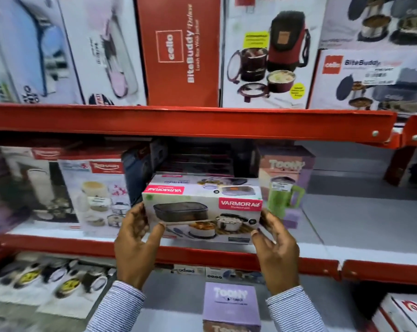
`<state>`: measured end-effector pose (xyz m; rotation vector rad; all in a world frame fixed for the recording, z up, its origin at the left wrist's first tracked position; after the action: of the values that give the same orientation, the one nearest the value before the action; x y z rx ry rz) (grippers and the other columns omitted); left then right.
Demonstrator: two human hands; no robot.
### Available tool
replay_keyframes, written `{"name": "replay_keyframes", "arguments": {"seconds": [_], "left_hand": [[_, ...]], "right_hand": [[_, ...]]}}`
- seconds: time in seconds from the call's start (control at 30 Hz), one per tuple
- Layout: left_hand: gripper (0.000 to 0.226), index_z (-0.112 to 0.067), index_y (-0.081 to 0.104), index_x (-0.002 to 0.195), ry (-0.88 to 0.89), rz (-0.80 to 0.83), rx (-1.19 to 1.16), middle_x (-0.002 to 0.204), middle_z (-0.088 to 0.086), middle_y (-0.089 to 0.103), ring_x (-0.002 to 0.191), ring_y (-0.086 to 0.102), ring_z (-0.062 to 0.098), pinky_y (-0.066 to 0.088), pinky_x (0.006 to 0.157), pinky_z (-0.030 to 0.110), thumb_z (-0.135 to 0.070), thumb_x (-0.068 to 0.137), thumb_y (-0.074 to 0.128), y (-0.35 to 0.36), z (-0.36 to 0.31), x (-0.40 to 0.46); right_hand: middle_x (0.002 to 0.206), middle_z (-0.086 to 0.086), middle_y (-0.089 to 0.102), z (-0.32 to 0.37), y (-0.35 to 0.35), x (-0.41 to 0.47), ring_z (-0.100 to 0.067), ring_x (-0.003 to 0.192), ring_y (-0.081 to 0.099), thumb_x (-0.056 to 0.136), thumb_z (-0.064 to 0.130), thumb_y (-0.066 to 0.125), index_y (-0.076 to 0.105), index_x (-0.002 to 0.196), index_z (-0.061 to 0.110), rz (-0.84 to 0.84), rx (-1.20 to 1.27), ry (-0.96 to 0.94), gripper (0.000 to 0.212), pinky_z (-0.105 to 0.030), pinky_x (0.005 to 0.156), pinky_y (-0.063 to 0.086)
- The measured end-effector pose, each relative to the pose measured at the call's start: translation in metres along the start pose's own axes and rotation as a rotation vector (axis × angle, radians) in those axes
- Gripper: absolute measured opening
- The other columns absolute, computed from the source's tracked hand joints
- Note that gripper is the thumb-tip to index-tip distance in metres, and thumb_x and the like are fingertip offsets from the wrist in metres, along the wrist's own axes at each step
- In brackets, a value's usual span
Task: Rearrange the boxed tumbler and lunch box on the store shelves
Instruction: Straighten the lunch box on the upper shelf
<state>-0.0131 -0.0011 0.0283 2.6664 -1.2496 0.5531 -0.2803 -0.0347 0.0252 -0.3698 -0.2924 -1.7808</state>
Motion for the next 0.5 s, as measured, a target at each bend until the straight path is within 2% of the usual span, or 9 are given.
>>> {"name": "replay_keyframes", "arguments": {"seconds": [0.07,0.13,0.2,0.3,0.4,0.47,0.5], "left_hand": [[0.052,-0.015,0.061,0.131,-0.022,0.001,0.016,0.119,0.008,0.072,0.102,0.070,0.022,0.062,0.089,0.030,0.000,0.083,0.073,-0.011,0.013,0.010],[0.049,-0.012,0.061,0.129,-0.038,0.024,0.053,0.117,0.009,0.072,0.100,0.069,0.021,0.058,0.075,0.009,0.003,0.083,0.071,-0.018,0.024,0.016],[0.050,-0.013,0.061,0.130,-0.039,0.036,0.077,0.120,0.009,0.071,0.103,0.069,0.021,0.057,0.077,0.012,0.002,0.083,0.072,-0.024,0.033,0.019],[0.053,-0.013,0.059,0.133,-0.053,0.043,0.085,0.126,0.010,0.069,0.111,0.067,0.028,0.055,0.089,0.034,-0.003,0.083,0.074,-0.029,0.043,0.019],[0.052,-0.011,0.058,0.135,-0.057,0.054,0.081,0.124,0.006,0.066,0.110,0.066,0.026,0.053,0.083,0.026,-0.006,0.086,0.074,-0.028,0.045,0.018],[0.053,-0.010,0.056,0.136,-0.058,0.060,0.071,0.122,0.005,0.064,0.108,0.064,0.025,0.051,0.079,0.019,-0.004,0.086,0.073,-0.027,0.043,0.017],[0.054,-0.010,0.055,0.137,-0.056,0.069,0.068,0.122,0.005,0.064,0.107,0.064,0.024,0.051,0.080,0.021,-0.004,0.086,0.073,-0.027,0.043,0.016]], "right_hand": [[0.112,0.022,0.063,-0.007,0.017,-0.003,0.030,0.091,0.057,0.085,0.001,0.067,0.058,0.125,0.030,0.029,0.000,0.022,0.050,0.004,0.076,0.047],[0.114,0.012,0.066,-0.014,0.028,-0.005,0.033,0.089,0.055,0.085,0.000,0.067,0.060,0.128,0.024,0.049,-0.008,0.045,0.049,0.005,0.074,0.047],[0.112,0.014,0.064,-0.021,0.035,-0.007,0.035,0.087,0.052,0.085,-0.002,0.067,0.060,0.130,0.017,0.061,-0.016,0.062,0.049,0.006,0.071,0.045],[0.105,0.026,0.059,-0.027,0.040,-0.010,0.035,0.087,0.052,0.084,-0.003,0.067,0.060,0.129,0.019,0.076,-0.041,0.087,0.050,0.006,0.070,0.046],[0.106,0.027,0.059,-0.027,0.040,-0.011,0.028,0.093,0.056,0.084,-0.003,0.066,0.059,0.124,0.027,0.076,-0.050,0.085,0.051,0.004,0.072,0.047],[0.107,0.025,0.060,-0.027,0.040,-0.011,0.030,0.091,0.057,0.085,-0.004,0.065,0.059,0.122,0.029,0.082,-0.063,0.074,0.050,0.004,0.073,0.047],[0.109,0.021,0.062,-0.028,0.039,-0.011,0.032,0.091,0.055,0.085,-0.003,0.065,0.059,0.124,0.028,0.084,-0.070,0.068,0.050,0.004,0.073,0.048]]}}
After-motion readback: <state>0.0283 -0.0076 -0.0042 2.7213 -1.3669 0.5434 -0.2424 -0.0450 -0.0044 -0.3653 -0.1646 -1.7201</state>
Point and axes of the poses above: each hand's wrist, its own x-axis towards the middle knuckle, its own y-axis out of the palm, z = x × y, the point moved 3 cm from there along x, towards the middle knuckle
